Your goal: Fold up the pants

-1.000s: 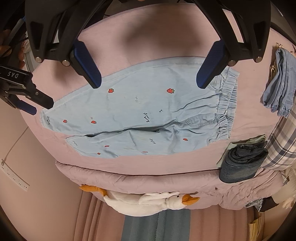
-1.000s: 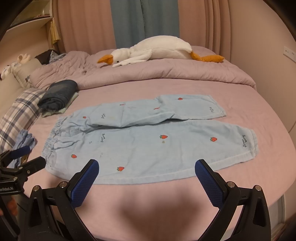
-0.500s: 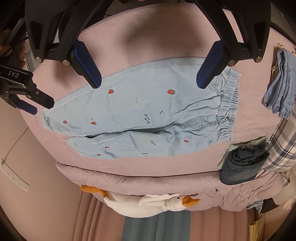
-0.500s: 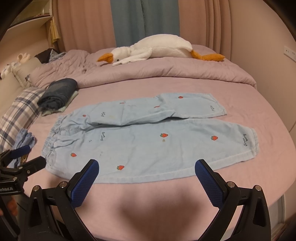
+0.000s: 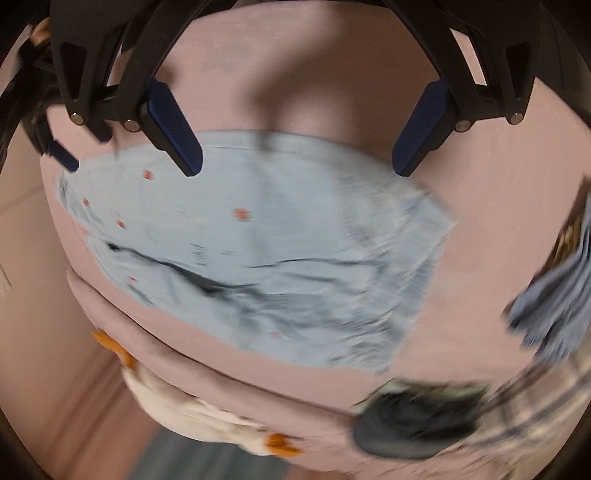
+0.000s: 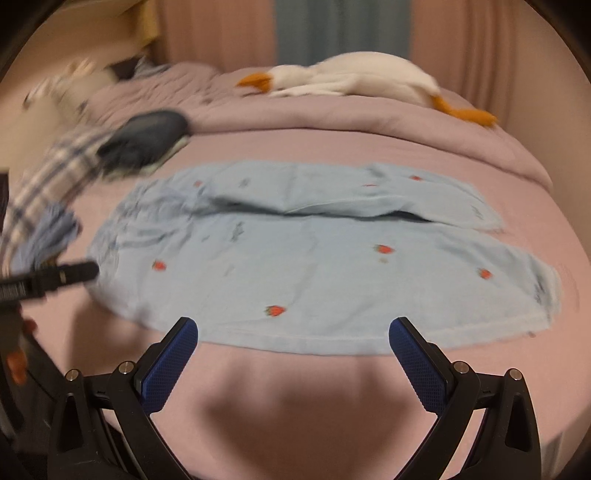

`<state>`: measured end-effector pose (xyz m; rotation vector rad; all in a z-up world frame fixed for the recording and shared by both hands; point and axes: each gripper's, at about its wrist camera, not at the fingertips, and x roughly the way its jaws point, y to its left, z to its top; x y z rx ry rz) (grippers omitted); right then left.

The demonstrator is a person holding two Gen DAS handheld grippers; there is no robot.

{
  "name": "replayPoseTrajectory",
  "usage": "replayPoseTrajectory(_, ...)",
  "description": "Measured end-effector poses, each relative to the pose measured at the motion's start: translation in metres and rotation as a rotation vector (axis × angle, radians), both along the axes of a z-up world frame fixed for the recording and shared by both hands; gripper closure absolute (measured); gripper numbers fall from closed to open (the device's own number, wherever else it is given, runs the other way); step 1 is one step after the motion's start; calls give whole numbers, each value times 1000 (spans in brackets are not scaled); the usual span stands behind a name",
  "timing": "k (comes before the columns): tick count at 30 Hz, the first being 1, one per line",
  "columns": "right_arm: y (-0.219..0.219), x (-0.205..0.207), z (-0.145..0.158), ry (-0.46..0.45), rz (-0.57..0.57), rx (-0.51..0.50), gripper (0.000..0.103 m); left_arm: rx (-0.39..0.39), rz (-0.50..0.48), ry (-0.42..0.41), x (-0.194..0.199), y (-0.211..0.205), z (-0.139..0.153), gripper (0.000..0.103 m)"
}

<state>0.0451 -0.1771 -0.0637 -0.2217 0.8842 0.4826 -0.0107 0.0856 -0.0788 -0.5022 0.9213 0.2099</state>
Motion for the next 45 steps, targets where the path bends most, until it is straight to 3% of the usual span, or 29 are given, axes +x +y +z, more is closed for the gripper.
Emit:
replayPoseTrajectory(7, 56, -16, -40, -140, 259, -162, 0, -166, 168, 21, -11, 47, -37, 2)
replayPoseTrajectory(9, 72, -25, -47, -220, 338, -214, 0, -165, 199, -2, -6, 51, -40, 2)
replayPoseTrajectory(11, 85, -33, -54, -317, 399, -268, 0, -151, 223, -34, 1, 55, -37, 12)
replayPoseTrajectory(12, 92, -34, -58, -359, 417, -305, 1, -148, 231, -45, 5, 60, -37, 33)
replayPoseTrajectory(13, 98, -35, -62, -396, 436, -336, 5, -151, 238, -45, 7, 65, -38, 63)
replayPoseTrajectory(14, 104, -39, -65, -427, 454, -349, 8, -166, 243, -37, 11, 70, -39, 73)
replayPoseTrajectory(17, 120, -38, -67, -456, 491, -389, 44, -254, 248, -72, 14, 88, -42, 76)
replayPoseTrajectory(18, 126, -37, -67, -436, 506, -397, 68, -247, 239, -81, 12, 89, -39, 77)
replayPoseTrajectory(19, 131, -36, -66, -425, 509, -405, 86, -231, 229, -89, 11, 89, -35, 78)
replayPoseTrajectory(22, 137, -42, -61, -415, 498, -399, 89, -187, 202, -143, 0, 89, -13, 78)
replayPoseTrajectory(26, 135, -61, -32, -357, 489, -285, 90, -96, 192, -155, -13, 90, 2, 78)
replayPoseTrajectory(29, 147, -72, -40, -297, 548, -249, 90, -48, 191, -81, -10, 94, -9, 74)
replayPoseTrajectory(30, 150, -71, -48, -287, 564, -272, 89, -82, 199, -43, -10, 96, -17, 73)
replayPoseTrajectory(32, 151, -63, -59, -209, 548, -264, 88, -73, 195, 17, -11, 98, -25, 71)
replayPoseTrajectory(34, 143, -59, -51, -163, 533, -182, 79, -50, 185, 16, -17, 99, -21, 64)
replayPoseTrajectory(35, 143, -59, -51, -163, 533, -182, 76, -14, 171, 11, -20, 97, -15, 63)
replayPoseTrajectory(36, 124, -53, -35, -123, 511, -73, 70, 43, 156, 6, -23, 93, -6, 60)
replayPoseTrajectory(38, 116, -51, -29, -111, 492, -36, 64, 134, 137, -28, -28, 84, 10, 56)
replayPoseTrajectory(40, 78, -31, -14, -83, 384, 98, 61, 178, 94, -73, -24, 71, 25, 52)
replayPoseTrajectory(42, 67, -21, -15, -79, 331, 110, 57, 187, 21, -118, -12, 55, 33, 46)
replayPoseTrajectory(43, 46, 7, -25, -49, 177, 87, 56, 185, -11, -125, -5, 47, 32, 44)
replayPoseTrajectory(45, 17, 37, -43, 8, 31, 88, 56, 179, -91, -111, 16, 27, 23, 44)
